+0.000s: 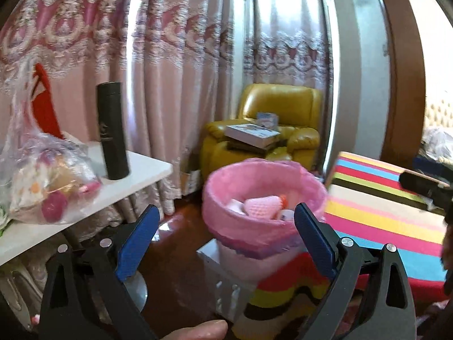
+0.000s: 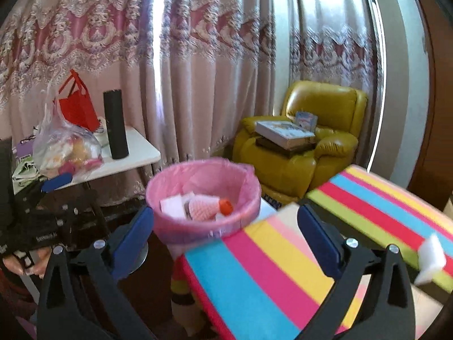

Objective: Collect trash

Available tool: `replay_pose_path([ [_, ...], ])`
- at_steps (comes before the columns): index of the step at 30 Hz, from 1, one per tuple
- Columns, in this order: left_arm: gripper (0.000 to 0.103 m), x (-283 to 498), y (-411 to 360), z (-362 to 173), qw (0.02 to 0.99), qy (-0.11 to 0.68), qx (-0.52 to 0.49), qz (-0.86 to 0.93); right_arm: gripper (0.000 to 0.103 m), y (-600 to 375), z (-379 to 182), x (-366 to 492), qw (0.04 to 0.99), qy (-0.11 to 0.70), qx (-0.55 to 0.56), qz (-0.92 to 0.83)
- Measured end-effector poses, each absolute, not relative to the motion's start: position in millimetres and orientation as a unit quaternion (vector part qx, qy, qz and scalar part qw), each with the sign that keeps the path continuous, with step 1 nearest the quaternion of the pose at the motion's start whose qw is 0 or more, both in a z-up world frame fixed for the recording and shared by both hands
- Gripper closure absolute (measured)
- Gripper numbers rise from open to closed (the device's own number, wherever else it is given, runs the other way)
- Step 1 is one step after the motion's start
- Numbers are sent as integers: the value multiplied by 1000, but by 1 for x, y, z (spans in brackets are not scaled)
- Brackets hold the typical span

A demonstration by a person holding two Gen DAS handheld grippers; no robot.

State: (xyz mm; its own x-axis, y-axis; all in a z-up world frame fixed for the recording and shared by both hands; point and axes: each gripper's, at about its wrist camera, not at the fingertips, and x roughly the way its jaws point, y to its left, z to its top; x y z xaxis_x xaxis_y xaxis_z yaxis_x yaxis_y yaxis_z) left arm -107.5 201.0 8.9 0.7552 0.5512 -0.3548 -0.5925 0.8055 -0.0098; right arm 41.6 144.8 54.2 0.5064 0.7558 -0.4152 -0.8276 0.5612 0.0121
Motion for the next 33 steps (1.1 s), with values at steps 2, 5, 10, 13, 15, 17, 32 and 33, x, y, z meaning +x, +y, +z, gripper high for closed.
replay_pose_path([
  [2, 13, -102, 195, 6, 936, 175, -54, 300, 5, 138, 42, 46, 859, 212, -81, 459],
  [5, 13, -98, 188, -4, 937, 186, -50, 293, 5, 137, 31, 53, 854, 233, -71, 461],
  [10, 13, -93, 186, -14, 934, 205, -52, 288, 5, 142, 24, 51, 855, 228, -84, 458],
  [13, 13, -92, 185, -13, 936, 202, -56, 283, 5, 144, 21, 47, 858, 217, -94, 456],
  [15, 13, -93, 185, -12, 937, 200, -57, 280, 5, 145, 21, 46, 861, 211, -99, 452],
  [17, 13, -93, 183, -11, 938, 199, -54, 278, 5, 144, 21, 45, 865, 205, -104, 447],
  [32, 13, -89, 177, -12, 941, 203, -45, 268, 5, 148, 21, 38, 868, 187, -126, 443],
  [33, 13, -88, 177, -12, 941, 204, -45, 268, 5, 148, 20, 38, 867, 186, -127, 444],
])
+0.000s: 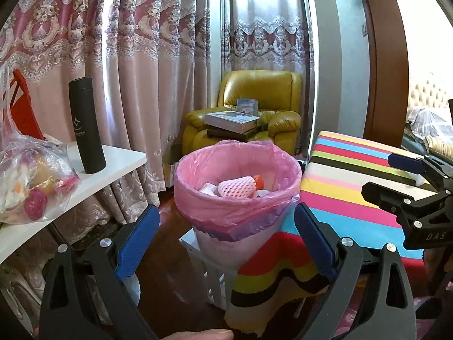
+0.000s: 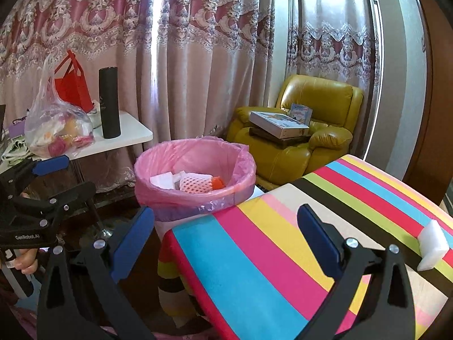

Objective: Collect trash

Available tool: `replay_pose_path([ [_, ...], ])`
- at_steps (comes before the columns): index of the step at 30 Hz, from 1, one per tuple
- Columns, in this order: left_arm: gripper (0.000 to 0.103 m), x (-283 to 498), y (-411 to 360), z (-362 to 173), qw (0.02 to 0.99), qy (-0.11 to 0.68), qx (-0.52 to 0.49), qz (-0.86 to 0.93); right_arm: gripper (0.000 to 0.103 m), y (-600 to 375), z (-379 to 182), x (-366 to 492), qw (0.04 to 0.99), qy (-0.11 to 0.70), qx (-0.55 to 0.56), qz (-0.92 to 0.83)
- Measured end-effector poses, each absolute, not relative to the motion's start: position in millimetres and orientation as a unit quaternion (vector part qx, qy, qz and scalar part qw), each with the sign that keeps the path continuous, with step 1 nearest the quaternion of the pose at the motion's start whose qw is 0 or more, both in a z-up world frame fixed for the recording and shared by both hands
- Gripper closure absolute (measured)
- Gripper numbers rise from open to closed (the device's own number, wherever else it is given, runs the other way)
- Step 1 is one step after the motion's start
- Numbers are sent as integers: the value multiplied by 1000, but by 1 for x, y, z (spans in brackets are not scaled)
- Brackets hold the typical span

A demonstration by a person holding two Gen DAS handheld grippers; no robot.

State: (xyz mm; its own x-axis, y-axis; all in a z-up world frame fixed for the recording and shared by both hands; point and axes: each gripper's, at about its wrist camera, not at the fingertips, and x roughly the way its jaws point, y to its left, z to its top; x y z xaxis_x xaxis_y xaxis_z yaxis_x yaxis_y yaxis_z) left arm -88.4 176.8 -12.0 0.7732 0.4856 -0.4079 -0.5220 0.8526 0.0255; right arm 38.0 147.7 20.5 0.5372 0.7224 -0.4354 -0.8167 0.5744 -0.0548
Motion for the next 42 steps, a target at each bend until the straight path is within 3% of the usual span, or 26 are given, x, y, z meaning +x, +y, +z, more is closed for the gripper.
replay_pose_path([
  [42, 13, -88, 176, -16, 940, 208, -42, 268, 5, 148, 19, 37, 867, 186, -127, 445],
])
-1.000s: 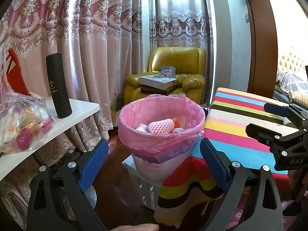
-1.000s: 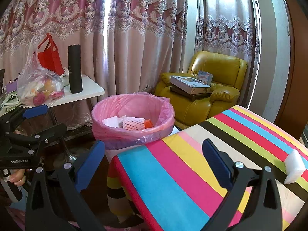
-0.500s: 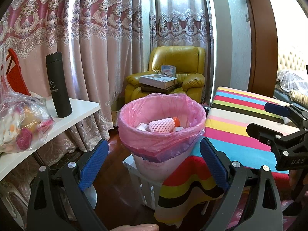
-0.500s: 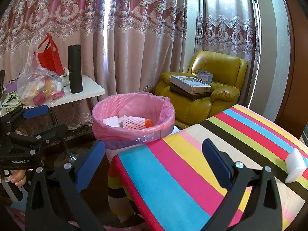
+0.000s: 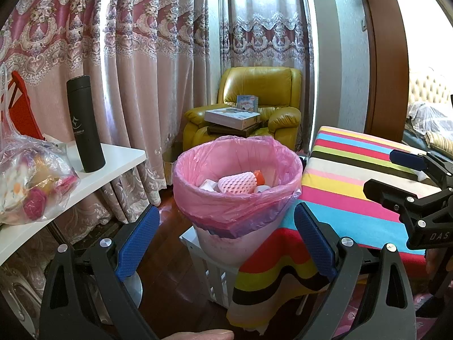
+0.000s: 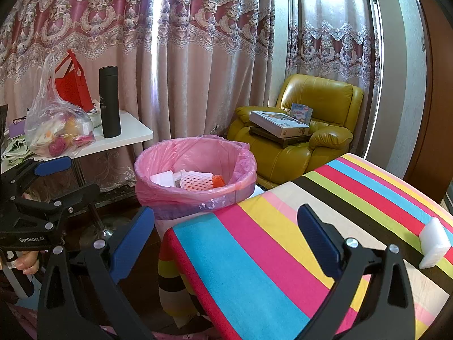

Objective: Collect trash

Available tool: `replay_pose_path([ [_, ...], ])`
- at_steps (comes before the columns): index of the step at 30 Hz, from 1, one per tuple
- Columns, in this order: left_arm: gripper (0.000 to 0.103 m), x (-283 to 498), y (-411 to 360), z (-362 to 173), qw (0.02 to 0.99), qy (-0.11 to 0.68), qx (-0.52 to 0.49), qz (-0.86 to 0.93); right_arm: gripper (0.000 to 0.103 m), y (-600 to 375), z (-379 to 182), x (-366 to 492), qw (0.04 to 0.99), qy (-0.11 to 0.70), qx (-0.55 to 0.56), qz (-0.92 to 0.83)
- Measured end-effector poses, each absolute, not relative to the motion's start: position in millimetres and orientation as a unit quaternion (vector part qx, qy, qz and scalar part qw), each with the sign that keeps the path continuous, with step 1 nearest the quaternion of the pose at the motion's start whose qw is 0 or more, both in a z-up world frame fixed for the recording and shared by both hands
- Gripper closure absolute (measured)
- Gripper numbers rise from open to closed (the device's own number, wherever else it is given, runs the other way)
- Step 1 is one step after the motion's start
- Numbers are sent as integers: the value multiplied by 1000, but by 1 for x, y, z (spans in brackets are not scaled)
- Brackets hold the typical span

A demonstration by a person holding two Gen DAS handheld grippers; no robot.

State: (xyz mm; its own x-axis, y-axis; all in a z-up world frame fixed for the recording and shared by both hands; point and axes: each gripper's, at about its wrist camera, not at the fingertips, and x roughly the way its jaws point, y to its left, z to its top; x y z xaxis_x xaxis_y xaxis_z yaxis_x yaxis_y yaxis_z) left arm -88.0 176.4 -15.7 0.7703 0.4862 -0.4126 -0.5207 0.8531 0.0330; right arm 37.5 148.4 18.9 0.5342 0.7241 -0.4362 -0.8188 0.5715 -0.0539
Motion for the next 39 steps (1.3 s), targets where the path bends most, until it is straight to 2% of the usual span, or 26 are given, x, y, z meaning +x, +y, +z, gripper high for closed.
replay_pose_path([
  [39, 13, -90, 184, -21, 938, 209, -55, 271, 5, 150, 17, 37, 866, 188, -128, 444],
])
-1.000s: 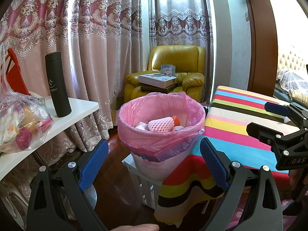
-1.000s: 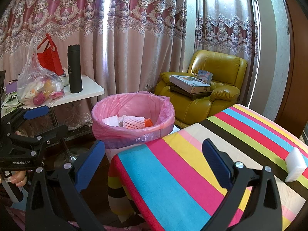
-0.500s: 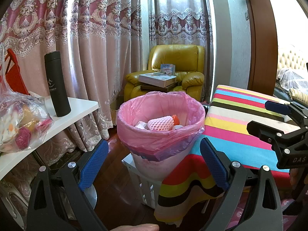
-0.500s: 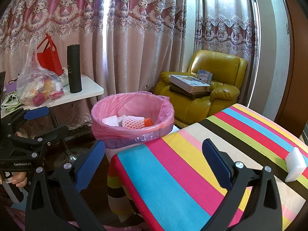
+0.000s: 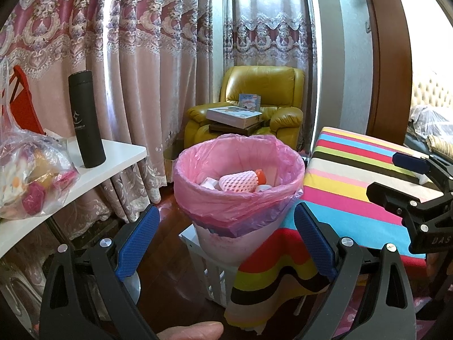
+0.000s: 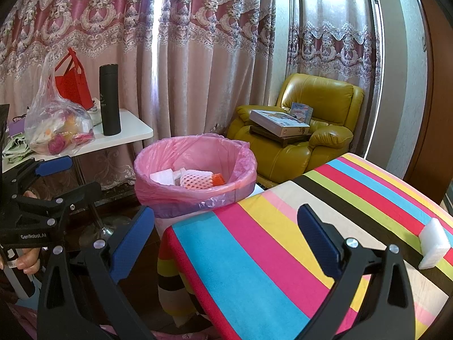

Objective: Collect trash

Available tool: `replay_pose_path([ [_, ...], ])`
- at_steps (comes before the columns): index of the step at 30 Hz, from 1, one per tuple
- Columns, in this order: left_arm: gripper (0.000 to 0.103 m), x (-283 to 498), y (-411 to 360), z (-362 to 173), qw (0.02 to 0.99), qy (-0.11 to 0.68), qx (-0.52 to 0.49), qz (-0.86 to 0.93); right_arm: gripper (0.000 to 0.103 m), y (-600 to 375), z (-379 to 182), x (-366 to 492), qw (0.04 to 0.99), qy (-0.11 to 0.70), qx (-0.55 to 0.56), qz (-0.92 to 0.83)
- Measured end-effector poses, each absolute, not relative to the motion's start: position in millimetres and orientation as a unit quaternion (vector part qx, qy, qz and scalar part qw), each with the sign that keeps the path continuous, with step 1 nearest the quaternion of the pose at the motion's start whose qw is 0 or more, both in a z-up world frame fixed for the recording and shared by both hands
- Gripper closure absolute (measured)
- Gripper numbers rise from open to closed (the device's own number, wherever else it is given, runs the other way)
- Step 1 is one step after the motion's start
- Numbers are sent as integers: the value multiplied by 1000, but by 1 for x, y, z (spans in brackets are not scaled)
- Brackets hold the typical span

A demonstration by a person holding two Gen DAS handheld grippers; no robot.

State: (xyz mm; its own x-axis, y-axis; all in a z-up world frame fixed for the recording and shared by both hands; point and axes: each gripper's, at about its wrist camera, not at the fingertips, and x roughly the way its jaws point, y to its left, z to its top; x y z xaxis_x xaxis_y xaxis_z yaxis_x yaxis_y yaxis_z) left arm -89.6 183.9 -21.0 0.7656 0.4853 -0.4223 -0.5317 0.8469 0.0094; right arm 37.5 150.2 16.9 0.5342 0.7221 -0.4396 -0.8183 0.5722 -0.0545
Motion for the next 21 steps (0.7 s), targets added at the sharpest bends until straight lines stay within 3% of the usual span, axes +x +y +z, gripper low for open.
replay_pose_path([
  [21, 13, -91, 188, -21, 932, 191, -40, 305, 5, 152, 14, 37, 866, 190, -128, 444],
])
